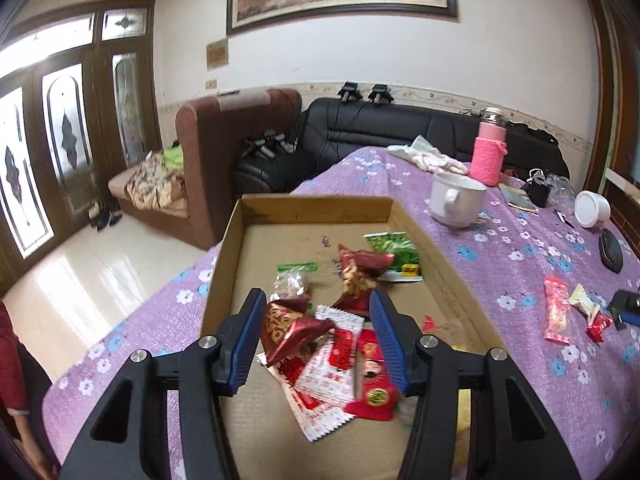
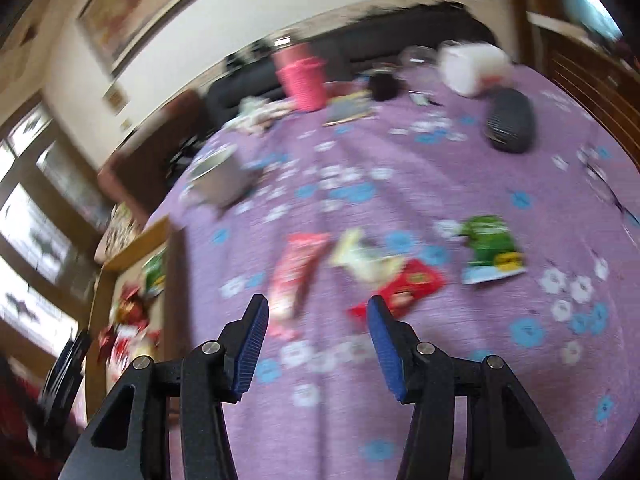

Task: Organize snacks
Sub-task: 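Withdraw both grippers from the box back to the snack pile, then grasp the pink cartoon packet with left gripper while right grasps the red snack bar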

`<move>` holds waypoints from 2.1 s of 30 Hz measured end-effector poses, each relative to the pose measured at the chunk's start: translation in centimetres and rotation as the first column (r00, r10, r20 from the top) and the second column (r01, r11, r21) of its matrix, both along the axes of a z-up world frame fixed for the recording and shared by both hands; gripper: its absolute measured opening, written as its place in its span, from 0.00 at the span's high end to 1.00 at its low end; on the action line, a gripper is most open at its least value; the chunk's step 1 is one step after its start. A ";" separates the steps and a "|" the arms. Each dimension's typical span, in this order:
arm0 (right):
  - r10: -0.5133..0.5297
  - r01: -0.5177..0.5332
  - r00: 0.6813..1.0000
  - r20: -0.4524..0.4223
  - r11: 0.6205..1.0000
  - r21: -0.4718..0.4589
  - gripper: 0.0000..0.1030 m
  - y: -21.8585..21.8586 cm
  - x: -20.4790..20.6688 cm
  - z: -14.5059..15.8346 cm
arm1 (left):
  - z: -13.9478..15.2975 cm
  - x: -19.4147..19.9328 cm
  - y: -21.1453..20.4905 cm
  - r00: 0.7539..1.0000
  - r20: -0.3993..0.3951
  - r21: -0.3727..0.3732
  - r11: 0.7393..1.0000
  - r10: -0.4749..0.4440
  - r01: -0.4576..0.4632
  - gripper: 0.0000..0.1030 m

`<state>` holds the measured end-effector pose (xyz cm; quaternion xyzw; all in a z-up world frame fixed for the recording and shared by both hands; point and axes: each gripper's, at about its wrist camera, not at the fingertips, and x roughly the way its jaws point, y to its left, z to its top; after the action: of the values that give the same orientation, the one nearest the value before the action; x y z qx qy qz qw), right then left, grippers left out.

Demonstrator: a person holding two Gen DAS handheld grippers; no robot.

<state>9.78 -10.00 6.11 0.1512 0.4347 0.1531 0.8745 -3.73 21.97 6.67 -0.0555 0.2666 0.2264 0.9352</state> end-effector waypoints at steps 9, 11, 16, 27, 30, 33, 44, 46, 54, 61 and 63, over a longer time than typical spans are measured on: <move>-0.109 0.117 0.988 -0.105 0.991 0.065 0.47 -4.3 1.4 -2.0 | 3.7 1.5 -8.2 0.966 -0.030 -0.033 0.966 -0.259 0.258 0.41; -0.117 0.126 0.986 -0.120 0.990 0.070 0.47 -4.5 1.4 -2.3 | 3.5 3.5 -10.3 0.933 -0.084 -0.086 0.936 -0.349 0.342 0.41; -0.132 0.143 0.982 -0.132 0.986 0.080 0.47 -5.0 1.6 -2.6 | 1.4 10.0 -14.6 0.865 -0.215 -0.175 0.890 -0.453 0.422 0.41; -0.133 0.148 0.980 -0.148 0.984 0.095 0.47 -5.5 1.8 -2.8 | -3.4 18.6 -17.9 0.809 -0.387 -0.227 0.896 -0.443 0.383 0.48; -0.127 0.142 0.980 -0.154 0.986 0.091 0.47 -5.3 2.0 -3.0 | -4.0 19.2 -18.0 0.806 -0.395 -0.226 0.897 -0.440 0.379 0.67; -0.126 0.140 0.981 -0.148 0.987 0.085 0.47 -5.1 2.0 -3.0 | -4.7 19.2 -17.5 0.810 -0.397 -0.243 0.900 -0.432 0.362 0.78; -0.069 0.062 0.993 -0.093 0.995 -0.081 0.46 -1.0 3.1 -3.8 | -5.2 16.4 -16.6 0.832 -0.380 -0.222 0.913 -0.405 0.344 0.79; -0.073 0.063 0.995 -0.073 0.989 -0.134 0.47 -0.4 3.3 -4.0 | -5.3 16.3 -16.9 0.834 -0.377 -0.202 0.914 -0.403 0.351 0.78; -0.081 0.062 0.995 -0.061 0.962 -0.267 0.73 -0.7 2.7 -4.0 | -5.4 16.1 -16.9 0.837 -0.360 -0.187 0.911 -0.412 0.368 0.78; -0.085 0.063 0.994 -0.069 0.960 -0.274 0.79 -1.6 2.3 -3.8 | -5.5 15.9 -17.3 0.840 -0.358 -0.151 0.913 -0.409 0.380 0.78; -0.078 0.058 0.995 -0.059 0.955 -0.290 0.79 -1.4 2.2 -3.8 | -5.6 15.8 -17.3 0.840 -0.355 -0.144 0.912 -0.411 0.385 0.78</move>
<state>11.94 -11.40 2.30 0.0426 0.4773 0.0528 0.8761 12.11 4.64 1.09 0.0146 0.4546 0.0248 0.8902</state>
